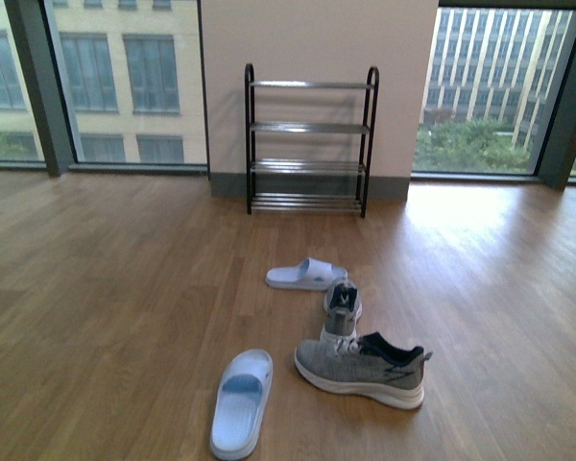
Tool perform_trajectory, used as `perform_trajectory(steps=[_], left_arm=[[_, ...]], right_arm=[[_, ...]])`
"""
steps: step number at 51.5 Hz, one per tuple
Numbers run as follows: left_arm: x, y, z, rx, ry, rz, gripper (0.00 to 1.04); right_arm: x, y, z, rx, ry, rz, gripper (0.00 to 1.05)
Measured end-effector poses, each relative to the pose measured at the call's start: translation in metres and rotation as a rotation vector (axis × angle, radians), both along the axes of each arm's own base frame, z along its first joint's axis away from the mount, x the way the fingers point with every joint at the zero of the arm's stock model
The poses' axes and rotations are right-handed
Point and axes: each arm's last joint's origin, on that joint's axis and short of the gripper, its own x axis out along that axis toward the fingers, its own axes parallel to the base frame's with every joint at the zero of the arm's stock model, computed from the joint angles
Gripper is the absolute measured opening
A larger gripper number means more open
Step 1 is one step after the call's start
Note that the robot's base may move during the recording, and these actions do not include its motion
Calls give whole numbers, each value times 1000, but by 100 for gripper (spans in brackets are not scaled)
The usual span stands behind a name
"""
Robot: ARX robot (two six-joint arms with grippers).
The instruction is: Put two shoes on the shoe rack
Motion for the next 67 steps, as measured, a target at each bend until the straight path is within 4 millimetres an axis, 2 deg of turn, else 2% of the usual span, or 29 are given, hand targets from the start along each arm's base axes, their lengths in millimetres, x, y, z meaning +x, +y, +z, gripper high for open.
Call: perform_trajectory(steps=[67], left_arm=[[0,0,0,0,0,0,95]], right_arm=[[0,0,0,0,0,-2,95]])
